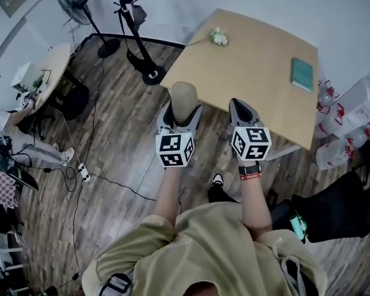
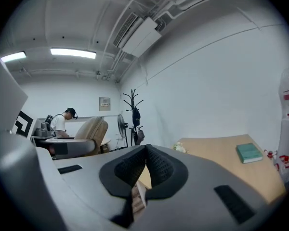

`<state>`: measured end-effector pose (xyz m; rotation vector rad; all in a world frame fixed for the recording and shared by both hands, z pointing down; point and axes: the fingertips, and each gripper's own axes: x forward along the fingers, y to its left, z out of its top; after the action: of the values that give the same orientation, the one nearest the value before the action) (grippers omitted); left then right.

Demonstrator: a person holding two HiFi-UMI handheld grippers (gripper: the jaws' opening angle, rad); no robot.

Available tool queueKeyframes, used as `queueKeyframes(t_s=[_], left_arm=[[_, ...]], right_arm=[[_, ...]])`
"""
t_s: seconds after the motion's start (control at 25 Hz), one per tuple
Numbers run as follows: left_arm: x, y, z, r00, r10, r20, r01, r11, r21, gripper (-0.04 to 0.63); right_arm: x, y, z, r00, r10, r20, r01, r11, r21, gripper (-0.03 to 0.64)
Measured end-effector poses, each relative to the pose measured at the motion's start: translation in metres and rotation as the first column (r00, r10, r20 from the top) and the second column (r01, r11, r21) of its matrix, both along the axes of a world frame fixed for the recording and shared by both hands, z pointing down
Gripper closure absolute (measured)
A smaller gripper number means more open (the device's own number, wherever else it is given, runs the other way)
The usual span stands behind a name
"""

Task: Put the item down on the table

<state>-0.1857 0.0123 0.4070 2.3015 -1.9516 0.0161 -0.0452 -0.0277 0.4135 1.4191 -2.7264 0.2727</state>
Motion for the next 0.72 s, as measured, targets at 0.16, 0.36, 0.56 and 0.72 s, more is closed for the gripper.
queueKeyframes(t_s=[0.16, 0.36, 0.56, 0.72], left_arm=[[0.051, -0.049, -0.003, 0.996, 0.085, 0.009, -0.085, 0.996, 0.01, 0.222], [0.103, -0.096, -0.001, 0.989, 0.146, 0.01, -0.146, 0.989, 0.005, 0.222], [0.145, -0.139, -0.006, 0.984, 0.177, 0.037, -0.177, 0.984, 0.001, 0.222], [0.167, -0.162, -0.009, 0.98, 0.194, 0.04, -0.194, 0.981, -0.001, 0.222]], right_arm=[[0.052, -0.037, -0.001, 0.997, 0.08, 0.016, -0.08, 0.997, -0.001, 0.601], [0.105, -0.075, -0.006, 0.991, 0.135, 0.016, -0.135, 0.991, 0.014, 0.601], [0.137, -0.111, -0.012, 0.989, 0.144, 0.027, -0.144, 0.989, 0.017, 0.601], [0.156, -0.137, -0.019, 0.986, 0.161, 0.032, -0.162, 0.986, 0.034, 0.601]])
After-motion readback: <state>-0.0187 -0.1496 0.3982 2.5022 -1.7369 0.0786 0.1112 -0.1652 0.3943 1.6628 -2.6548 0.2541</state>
